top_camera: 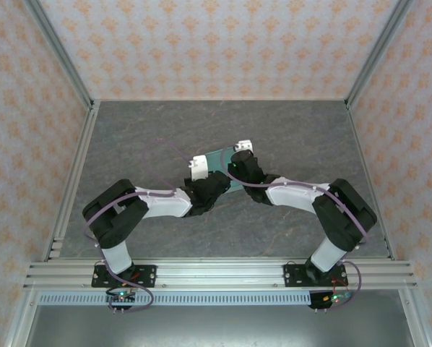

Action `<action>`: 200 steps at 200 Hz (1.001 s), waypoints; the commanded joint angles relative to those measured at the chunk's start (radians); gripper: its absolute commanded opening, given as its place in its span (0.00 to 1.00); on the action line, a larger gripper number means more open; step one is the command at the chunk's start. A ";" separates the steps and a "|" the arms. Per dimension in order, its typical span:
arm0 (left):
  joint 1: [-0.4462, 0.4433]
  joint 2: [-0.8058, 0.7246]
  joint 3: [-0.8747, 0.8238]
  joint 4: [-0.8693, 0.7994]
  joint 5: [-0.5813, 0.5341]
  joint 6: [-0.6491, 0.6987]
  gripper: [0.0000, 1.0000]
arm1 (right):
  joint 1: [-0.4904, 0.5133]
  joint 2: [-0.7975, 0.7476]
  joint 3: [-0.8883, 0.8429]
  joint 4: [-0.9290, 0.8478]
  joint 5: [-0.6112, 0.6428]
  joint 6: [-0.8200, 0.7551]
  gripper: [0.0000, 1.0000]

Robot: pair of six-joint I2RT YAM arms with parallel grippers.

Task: Fold the paper box

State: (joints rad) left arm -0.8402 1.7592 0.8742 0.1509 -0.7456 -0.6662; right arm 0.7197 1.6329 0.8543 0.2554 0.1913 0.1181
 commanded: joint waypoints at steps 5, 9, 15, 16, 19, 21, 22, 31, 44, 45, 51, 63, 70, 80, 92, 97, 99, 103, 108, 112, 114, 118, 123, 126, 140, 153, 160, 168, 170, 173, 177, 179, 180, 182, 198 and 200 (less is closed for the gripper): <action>-0.014 0.019 0.005 0.020 -0.035 -0.026 0.11 | 0.014 -0.012 -0.021 -0.027 -0.022 -0.005 0.00; -0.014 0.017 0.004 0.017 -0.034 -0.026 0.11 | 0.014 -0.013 -0.020 -0.028 -0.019 -0.001 0.00; -0.014 0.011 0.002 0.019 -0.031 -0.021 0.11 | 0.014 -0.012 -0.019 -0.032 -0.015 0.001 0.00; -0.014 0.010 0.002 0.019 -0.030 -0.019 0.11 | 0.014 -0.012 -0.018 -0.033 -0.013 0.001 0.00; -0.014 0.006 0.000 0.020 -0.028 -0.015 0.12 | 0.014 -0.012 -0.016 -0.037 -0.010 0.003 0.00; -0.014 0.002 -0.001 0.020 -0.026 -0.013 0.12 | 0.014 -0.013 -0.014 -0.040 -0.007 0.003 0.00; -0.014 0.001 -0.001 0.019 -0.025 -0.011 0.12 | 0.014 -0.013 -0.013 -0.042 -0.006 0.002 0.00; -0.014 -0.015 -0.008 0.021 -0.018 0.003 0.14 | 0.014 -0.015 -0.008 -0.054 0.003 0.005 0.00; -0.014 -0.048 -0.024 0.033 -0.005 0.025 0.17 | 0.014 -0.019 -0.002 -0.070 0.018 0.006 0.00; -0.014 -0.051 -0.026 0.034 -0.003 0.026 0.18 | 0.014 -0.018 -0.002 -0.071 0.018 0.007 0.00; -0.013 -0.069 -0.034 0.043 0.010 0.045 0.20 | 0.014 -0.019 0.002 -0.079 0.026 0.008 0.00; -0.013 -0.105 -0.047 0.041 0.034 0.074 0.25 | 0.014 -0.019 0.010 -0.096 0.035 0.009 0.00; -0.013 -0.124 -0.053 0.039 0.047 0.095 0.29 | 0.014 -0.019 0.011 -0.101 0.039 0.012 0.00; -0.011 -0.150 -0.060 0.027 0.059 0.113 0.35 | 0.014 -0.019 0.012 -0.104 0.043 0.015 0.00; -0.005 -0.176 -0.076 0.027 0.092 0.126 0.41 | 0.014 -0.019 0.014 -0.108 0.040 0.018 0.00; 0.001 -0.187 -0.081 0.027 0.113 0.155 0.42 | 0.014 -0.019 0.015 -0.109 0.040 0.020 0.00; 0.003 -0.191 -0.083 0.026 0.122 0.160 0.43 | 0.014 -0.018 0.017 -0.109 0.040 0.020 0.00; 0.008 -0.200 -0.088 0.026 0.143 0.169 0.44 | 0.014 -0.019 0.018 -0.111 0.040 0.022 0.00; 0.012 -0.210 -0.093 0.027 0.168 0.182 0.45 | 0.014 -0.018 0.020 -0.112 0.039 0.023 0.00; 0.018 -0.219 -0.098 0.026 0.187 0.190 0.47 | 0.014 -0.018 0.021 -0.113 0.038 0.023 0.00; 0.022 -0.222 -0.098 0.024 0.197 0.195 0.48 | 0.014 -0.018 0.022 -0.113 0.037 0.023 0.00; 0.027 -0.231 -0.100 0.022 0.221 0.205 0.49 | 0.014 -0.015 0.023 -0.114 0.037 0.023 0.00; 0.037 -0.241 -0.104 0.019 0.252 0.220 0.51 | 0.014 -0.015 0.025 -0.117 0.037 0.022 0.00; 0.042 -0.247 -0.107 0.017 0.270 0.229 0.52 | 0.014 -0.015 0.026 -0.116 0.036 0.022 0.00; 0.073 -0.277 -0.111 0.002 0.350 0.270 0.55 | 0.014 -0.016 0.029 -0.119 0.037 0.019 0.00; 0.100 -0.306 -0.121 -0.005 0.404 0.310 0.57 | 0.014 -0.019 0.032 -0.123 0.036 0.016 0.00; 0.118 -0.318 -0.125 -0.010 0.436 0.330 0.58 | 0.014 -0.019 0.032 -0.122 0.035 0.015 0.00; 0.139 -0.328 -0.127 -0.017 0.469 0.351 0.59 | 0.014 -0.020 0.034 -0.121 0.034 0.015 0.00; 0.144 -0.331 -0.127 -0.017 0.480 0.356 0.59 | 0.014 -0.020 0.034 -0.122 0.035 0.015 0.00; 0.151 -0.333 -0.128 -0.020 0.493 0.367 0.59 | 0.014 -0.020 0.034 -0.122 0.033 0.013 0.00; 0.160 -0.335 -0.128 -0.021 0.505 0.380 0.59 | 0.014 -0.021 0.035 -0.122 0.032 0.013 0.00; 0.163 -0.338 -0.127 -0.025 0.510 0.385 0.60 | 0.014 -0.020 0.035 -0.121 0.032 0.013 0.00; 0.165 -0.337 -0.128 -0.026 0.513 0.388 0.60 | 0.014 -0.020 0.035 -0.122 0.032 0.013 0.00; 0.169 -0.339 -0.127 -0.028 0.516 0.394 0.60 | 0.014 -0.020 0.035 -0.121 0.032 0.014 0.00; 0.205 -0.340 -0.115 -0.051 0.578 0.441 0.61 | 0.014 -0.018 0.037 -0.123 0.029 0.014 0.00; 0.207 -0.340 -0.113 -0.054 0.585 0.446 0.61 | 0.014 -0.018 0.037 -0.123 0.028 0.014 0.00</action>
State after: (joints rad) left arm -0.6708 1.4380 0.7616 0.1612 -0.2874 -0.3317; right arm 0.7261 1.6276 0.8757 0.1978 0.2176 0.1226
